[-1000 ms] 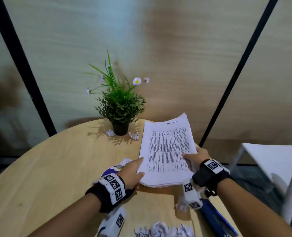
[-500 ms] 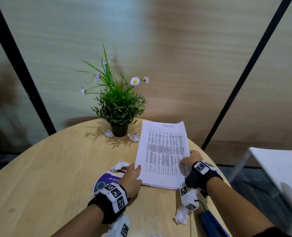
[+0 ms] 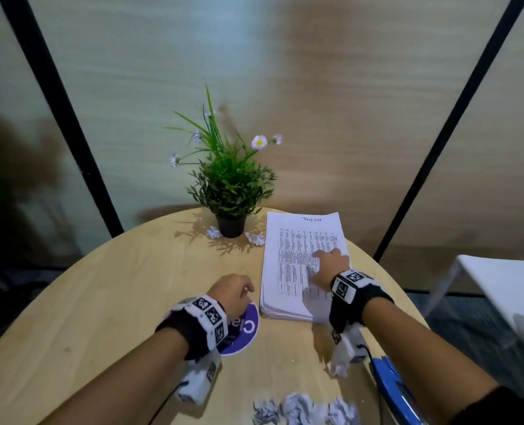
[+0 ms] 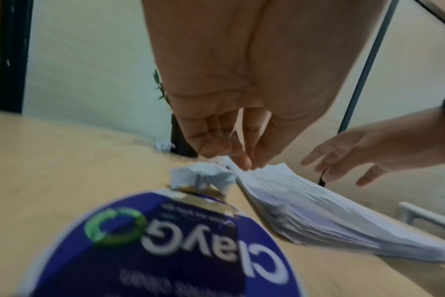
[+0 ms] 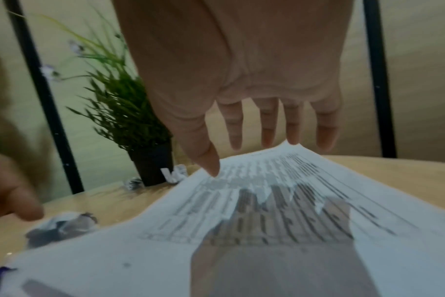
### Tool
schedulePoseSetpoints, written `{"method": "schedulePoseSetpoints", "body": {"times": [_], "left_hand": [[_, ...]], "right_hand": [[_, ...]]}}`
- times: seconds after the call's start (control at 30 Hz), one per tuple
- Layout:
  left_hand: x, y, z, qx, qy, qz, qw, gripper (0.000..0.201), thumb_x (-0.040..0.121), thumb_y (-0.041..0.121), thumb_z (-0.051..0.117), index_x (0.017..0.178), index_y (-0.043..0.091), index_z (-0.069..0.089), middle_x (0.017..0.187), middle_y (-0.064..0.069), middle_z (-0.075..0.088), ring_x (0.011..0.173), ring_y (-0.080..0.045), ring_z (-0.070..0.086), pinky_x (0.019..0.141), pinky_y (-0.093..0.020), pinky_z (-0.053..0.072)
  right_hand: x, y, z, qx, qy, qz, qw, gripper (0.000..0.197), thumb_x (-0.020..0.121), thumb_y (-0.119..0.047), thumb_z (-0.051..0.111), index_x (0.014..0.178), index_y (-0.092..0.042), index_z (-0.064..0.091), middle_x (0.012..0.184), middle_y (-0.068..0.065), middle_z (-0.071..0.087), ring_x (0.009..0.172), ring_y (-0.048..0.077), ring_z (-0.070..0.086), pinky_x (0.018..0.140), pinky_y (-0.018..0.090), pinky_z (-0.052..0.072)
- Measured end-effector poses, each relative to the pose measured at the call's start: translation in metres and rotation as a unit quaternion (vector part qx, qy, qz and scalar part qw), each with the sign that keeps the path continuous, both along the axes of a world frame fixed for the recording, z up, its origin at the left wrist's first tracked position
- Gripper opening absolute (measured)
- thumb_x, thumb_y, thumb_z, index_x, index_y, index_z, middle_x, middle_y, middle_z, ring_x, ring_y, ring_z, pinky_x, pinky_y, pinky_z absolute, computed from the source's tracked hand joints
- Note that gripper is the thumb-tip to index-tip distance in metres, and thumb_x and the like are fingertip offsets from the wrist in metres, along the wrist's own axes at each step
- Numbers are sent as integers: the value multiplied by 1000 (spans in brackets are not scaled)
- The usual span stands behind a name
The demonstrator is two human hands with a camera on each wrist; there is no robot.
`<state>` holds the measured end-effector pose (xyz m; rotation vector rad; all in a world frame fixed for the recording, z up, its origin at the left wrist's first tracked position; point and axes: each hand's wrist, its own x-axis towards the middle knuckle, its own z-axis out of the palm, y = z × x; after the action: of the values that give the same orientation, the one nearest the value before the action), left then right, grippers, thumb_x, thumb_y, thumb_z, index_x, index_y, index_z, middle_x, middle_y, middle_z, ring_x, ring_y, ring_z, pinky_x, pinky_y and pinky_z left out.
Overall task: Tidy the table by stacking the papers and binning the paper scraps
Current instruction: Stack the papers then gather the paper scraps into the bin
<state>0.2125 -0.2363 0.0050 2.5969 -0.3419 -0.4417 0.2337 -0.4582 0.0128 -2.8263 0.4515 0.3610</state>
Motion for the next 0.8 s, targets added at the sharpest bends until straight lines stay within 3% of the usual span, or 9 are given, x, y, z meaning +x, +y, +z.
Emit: {"method": "schedulePoseSetpoints", "body": {"times": [0.1,0.2,0.33,0.5,0.6,0.7,0.8], "left_hand": [[13,17,9,49,-60,0,997,25,91,15,53,114,11,63,123,-15,57,110,-31,57,91,-33,45],[24,35,7,95,-87,-7,992,33,89,20,58,122,18,58,134,-12,45,123,-30,45,102,-36,41],[29,42,-7,81,-94,-25,992,46,87,22,61,132,25,50,142,-11,34,130,-32,36,109,-38,36],[40,34,-22,43,-52,-103,992,59,86,32,64,140,36,41,140,-10,38,130,-32,38,111,-38,33],[52,36,-32,20,-32,-110,993,62,85,33,66,141,34,39,135,-11,41,125,-29,45,107,-33,37],[59,38,-38,73,-35,-148,986,63,83,31,68,140,31,42,130,-13,44,121,-29,47,102,-31,38],[63,40,-41,62,-39,-157,985,41,84,17,65,124,18,60,122,-15,51,114,-28,49,94,-32,40]], "right_hand": [[3,25,11,5,-35,54,998,56,85,-31,61,137,-25,42,139,14,39,127,35,42,105,39,37],[2,45,15,38,-81,73,993,56,83,-21,64,136,-22,44,139,14,40,124,32,47,101,36,41],[8,70,5,53,-96,103,989,51,84,-19,63,133,-20,47,137,14,41,119,32,52,97,36,45],[40,89,-9,41,-90,127,987,52,86,-19,62,135,-18,45,135,16,40,114,35,54,91,36,46],[62,96,-17,15,-77,138,987,53,87,-18,60,137,-14,42,135,17,39,114,37,53,91,37,46],[84,98,-23,-2,-68,146,987,54,88,-12,58,139,-17,40,134,17,39,113,39,54,90,40,46],[102,102,-30,-19,-62,157,985,51,88,-10,55,137,-18,42,131,19,42,113,41,53,89,40,46]]}}
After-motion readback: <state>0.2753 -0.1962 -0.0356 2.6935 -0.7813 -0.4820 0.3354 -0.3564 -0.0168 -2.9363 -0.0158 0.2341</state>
